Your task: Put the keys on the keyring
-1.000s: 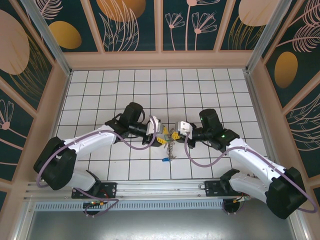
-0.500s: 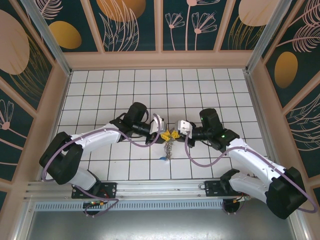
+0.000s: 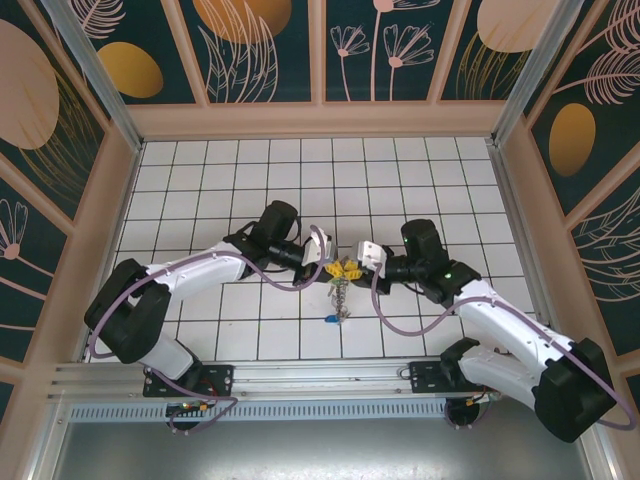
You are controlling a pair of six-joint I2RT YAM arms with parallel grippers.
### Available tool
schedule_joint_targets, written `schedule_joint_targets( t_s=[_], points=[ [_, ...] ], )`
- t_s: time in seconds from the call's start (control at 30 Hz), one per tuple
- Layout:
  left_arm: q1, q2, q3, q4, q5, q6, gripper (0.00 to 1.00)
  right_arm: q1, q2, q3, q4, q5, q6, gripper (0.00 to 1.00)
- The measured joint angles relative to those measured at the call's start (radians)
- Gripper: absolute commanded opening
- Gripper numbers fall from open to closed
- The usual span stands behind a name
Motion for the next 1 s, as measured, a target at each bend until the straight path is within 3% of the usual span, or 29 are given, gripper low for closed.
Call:
schedule_joint_targets(
  t_s=[0.07,0.13,0.37,0.53,0.83,1.0],
  points=[
    [-0.001,-0.006,0.000,-0.004,-0.010,0.004,0.00,-0.003,-0.016,0.000,0.003,0.007,0.002,0.38],
    [-0.001,-0.016,0.000,-0.005,-0.013,0.010,0.00,-0.012,-0.026,-0.002,0.009,0.004,0.011,0.38],
    [-0.001,-0.038,0.000,-0.008,-0.013,0.029,0.00,-0.024,-0.028,-0.018,0.015,-0.015,0.023,0.36],
    [-0.001,-0.038,0.001,-0.013,-0.013,0.030,0.00,-0.024,-0.006,-0.018,0.015,-0.038,0.026,0.24],
    [-0.001,-0.038,0.001,-0.013,-0.011,0.030,0.00,-0.024,0.008,-0.018,0.016,-0.043,0.023,0.27],
    [-0.001,-0.038,0.001,-0.008,-0.011,0.029,0.00,-0.023,0.027,-0.018,0.016,-0.043,0.024,0.21]
  ],
)
